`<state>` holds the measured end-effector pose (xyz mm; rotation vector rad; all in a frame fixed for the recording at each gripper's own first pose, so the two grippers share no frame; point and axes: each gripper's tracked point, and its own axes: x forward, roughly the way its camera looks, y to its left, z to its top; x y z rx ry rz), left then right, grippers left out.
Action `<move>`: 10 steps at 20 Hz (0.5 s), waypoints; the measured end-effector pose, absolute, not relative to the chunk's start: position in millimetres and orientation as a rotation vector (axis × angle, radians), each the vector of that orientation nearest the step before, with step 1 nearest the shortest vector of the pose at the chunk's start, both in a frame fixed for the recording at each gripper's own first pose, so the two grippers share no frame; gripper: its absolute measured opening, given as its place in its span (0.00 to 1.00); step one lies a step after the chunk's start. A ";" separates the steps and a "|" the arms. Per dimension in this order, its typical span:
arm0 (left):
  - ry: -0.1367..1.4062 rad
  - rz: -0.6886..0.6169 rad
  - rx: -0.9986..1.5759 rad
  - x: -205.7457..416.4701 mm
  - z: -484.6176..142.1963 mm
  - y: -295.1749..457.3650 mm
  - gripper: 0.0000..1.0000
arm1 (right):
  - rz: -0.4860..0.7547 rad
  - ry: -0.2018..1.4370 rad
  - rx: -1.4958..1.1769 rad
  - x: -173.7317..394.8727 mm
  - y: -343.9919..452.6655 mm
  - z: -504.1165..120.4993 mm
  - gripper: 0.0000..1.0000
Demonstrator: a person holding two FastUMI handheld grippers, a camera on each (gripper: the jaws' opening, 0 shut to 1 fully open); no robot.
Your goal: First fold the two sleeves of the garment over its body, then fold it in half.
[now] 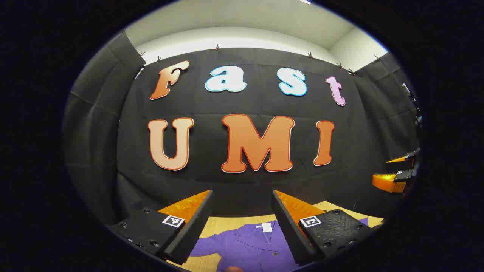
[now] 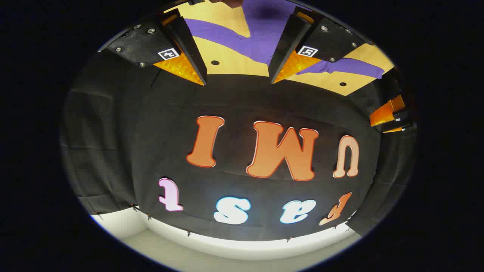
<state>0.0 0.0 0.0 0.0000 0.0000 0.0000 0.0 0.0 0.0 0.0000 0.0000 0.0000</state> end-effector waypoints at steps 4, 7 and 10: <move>-0.027 0.093 0.006 3.2 0.8 7.5 0.95 | 0.086 -0.038 0.012 25.2 24.1 6.1 0.97; -0.030 0.065 -0.003 12.3 -3.9 -13.0 0.95 | 0.141 -0.042 0.015 40.8 39.9 4.4 0.97; -0.002 0.084 0.008 23.4 -12.0 -18.9 0.96 | 0.176 -0.049 0.008 53.6 46.8 2.9 0.97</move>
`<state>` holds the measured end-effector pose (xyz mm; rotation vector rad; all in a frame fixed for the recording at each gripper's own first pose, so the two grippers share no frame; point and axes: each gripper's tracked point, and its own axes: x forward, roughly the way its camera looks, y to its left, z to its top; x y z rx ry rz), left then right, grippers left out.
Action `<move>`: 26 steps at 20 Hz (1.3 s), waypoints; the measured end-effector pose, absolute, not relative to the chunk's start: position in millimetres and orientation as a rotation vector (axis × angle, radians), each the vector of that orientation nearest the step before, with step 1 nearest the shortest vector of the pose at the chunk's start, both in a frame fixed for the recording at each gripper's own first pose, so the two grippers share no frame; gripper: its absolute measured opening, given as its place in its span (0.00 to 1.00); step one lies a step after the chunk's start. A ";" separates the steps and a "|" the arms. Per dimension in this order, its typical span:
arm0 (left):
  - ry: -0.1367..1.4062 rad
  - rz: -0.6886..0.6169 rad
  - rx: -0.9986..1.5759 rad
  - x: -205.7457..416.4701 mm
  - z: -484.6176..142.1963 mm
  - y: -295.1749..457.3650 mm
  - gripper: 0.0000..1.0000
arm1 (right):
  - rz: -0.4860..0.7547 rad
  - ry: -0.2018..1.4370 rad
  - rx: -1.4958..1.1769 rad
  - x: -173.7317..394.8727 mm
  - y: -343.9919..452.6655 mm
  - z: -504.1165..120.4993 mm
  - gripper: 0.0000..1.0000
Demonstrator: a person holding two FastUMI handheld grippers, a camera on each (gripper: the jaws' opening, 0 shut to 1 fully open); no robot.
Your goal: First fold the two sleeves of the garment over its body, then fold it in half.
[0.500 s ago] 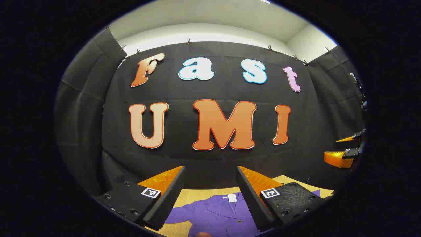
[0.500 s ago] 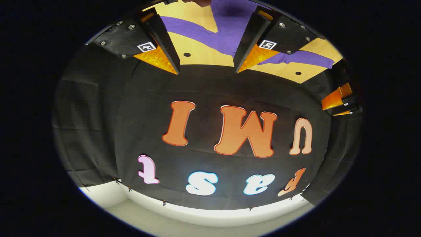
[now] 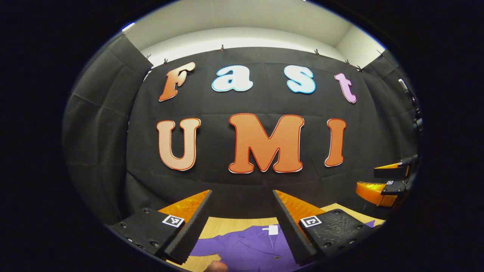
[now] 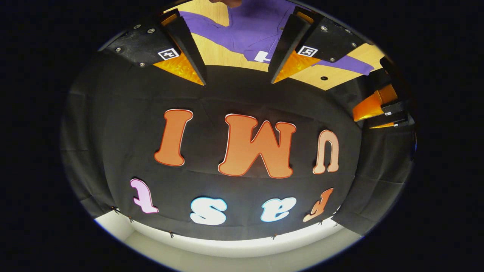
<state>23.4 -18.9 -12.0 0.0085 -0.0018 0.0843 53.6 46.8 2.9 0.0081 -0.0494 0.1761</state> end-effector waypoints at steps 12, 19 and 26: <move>0.012 0.072 -0.022 34.8 -22.6 -40.4 0.95 | 0.170 -0.001 0.045 67.9 37.2 -16.3 0.97; -0.017 0.076 -0.030 31.1 -19.0 -40.2 0.95 | 0.084 0.086 0.054 76.2 0.9 -59.1 0.97; -0.036 0.061 0.025 30.0 -7.9 -51.2 0.95 | -0.053 0.198 0.052 91.1 -62.0 -117.2 0.97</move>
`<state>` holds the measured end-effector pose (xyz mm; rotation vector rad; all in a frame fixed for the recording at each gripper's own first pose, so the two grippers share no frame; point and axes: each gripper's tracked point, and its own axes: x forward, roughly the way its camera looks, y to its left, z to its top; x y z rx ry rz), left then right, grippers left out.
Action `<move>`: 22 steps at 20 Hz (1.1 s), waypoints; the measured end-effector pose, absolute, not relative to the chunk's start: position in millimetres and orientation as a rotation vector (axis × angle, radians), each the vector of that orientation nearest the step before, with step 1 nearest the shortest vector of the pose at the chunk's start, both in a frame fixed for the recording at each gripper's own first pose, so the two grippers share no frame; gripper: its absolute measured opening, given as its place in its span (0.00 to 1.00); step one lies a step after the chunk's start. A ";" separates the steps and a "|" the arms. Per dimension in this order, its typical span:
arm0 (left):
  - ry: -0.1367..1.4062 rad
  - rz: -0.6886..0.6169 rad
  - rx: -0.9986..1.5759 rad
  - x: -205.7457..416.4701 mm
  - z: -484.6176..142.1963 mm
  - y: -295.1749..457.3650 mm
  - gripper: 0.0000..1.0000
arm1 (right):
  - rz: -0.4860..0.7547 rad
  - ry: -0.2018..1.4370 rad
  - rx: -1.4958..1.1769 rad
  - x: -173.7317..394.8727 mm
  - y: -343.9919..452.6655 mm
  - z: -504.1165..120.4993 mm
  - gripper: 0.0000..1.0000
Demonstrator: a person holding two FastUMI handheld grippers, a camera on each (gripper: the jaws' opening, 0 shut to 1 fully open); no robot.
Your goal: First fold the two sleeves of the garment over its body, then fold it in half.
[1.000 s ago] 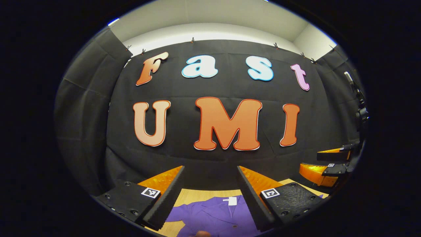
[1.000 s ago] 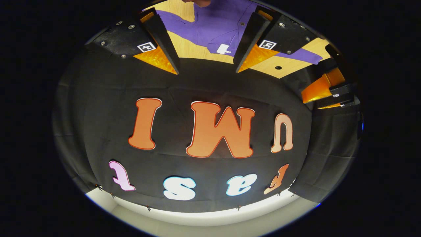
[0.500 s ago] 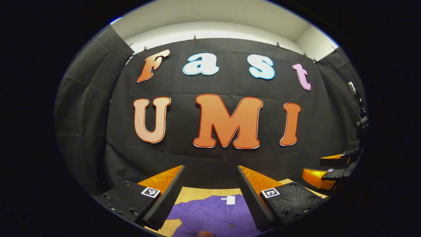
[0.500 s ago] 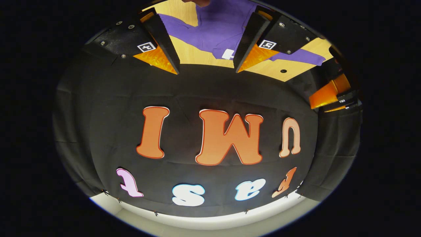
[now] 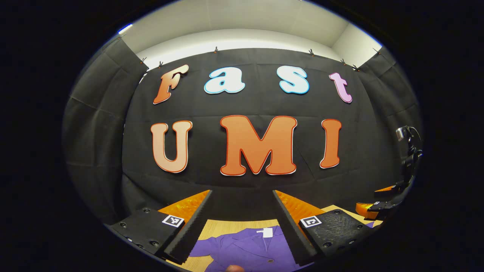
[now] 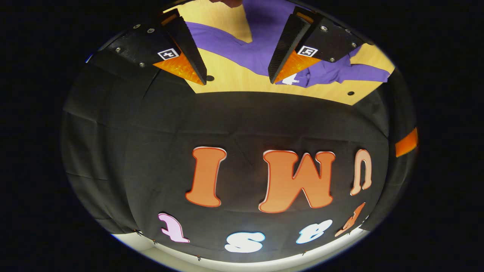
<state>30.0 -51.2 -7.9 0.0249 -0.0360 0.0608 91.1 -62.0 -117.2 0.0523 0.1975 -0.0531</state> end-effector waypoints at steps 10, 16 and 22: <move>0.018 0.029 0.062 34.0 -22.2 -70.5 0.95 | -0.223 0.460 0.134 97.8 -138.8 -224.2 0.98; 0.043 0.035 0.075 36.0 -28.4 -72.0 0.95 | -0.325 0.661 0.211 92.5 -187.4 -293.3 0.98; 0.093 0.031 0.098 35.9 -48.5 -79.2 0.99 | -0.362 0.842 0.212 84.4 -216.6 -341.8 0.99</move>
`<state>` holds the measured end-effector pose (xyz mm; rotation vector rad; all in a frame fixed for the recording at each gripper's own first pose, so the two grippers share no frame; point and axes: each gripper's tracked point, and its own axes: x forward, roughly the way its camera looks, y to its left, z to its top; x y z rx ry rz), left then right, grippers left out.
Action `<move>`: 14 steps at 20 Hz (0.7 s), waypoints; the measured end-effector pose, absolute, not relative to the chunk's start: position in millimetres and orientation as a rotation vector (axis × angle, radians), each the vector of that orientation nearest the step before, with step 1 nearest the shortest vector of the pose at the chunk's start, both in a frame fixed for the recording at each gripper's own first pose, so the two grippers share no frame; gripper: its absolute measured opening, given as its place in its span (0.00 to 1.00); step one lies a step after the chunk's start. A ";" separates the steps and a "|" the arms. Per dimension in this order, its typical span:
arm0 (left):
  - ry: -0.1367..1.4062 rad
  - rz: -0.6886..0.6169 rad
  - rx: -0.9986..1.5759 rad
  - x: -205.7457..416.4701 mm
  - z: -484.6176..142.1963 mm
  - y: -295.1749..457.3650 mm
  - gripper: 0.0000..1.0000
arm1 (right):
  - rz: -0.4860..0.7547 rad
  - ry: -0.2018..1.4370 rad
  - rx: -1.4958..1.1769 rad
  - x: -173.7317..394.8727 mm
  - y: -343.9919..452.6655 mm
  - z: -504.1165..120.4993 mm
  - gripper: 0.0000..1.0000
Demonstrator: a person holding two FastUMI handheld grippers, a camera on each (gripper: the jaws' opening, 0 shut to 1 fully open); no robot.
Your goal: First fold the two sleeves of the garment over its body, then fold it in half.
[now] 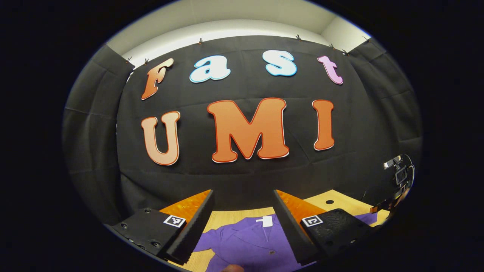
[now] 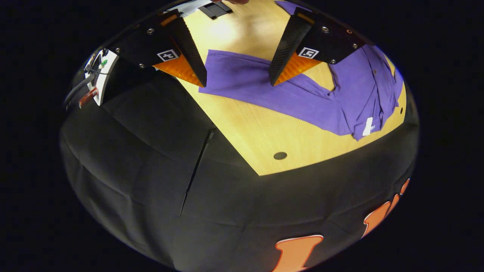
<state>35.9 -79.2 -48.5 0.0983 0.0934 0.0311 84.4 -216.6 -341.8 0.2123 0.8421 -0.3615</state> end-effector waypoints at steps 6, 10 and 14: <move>0.142 0.066 0.077 36.2 -64.4 -72.0 0.97 | -0.376 0.968 0.229 86.2 -238.7 -382.0 0.99; 0.182 0.087 0.095 34.4 -76.4 -70.6 0.97 | -0.369 1.103 0.281 80.1 -247.1 -409.7 0.99; 0.219 0.090 0.115 33.5 -87.7 -75.0 0.97 | -0.354 1.204 0.387 75.8 -250.3 -427.8 0.99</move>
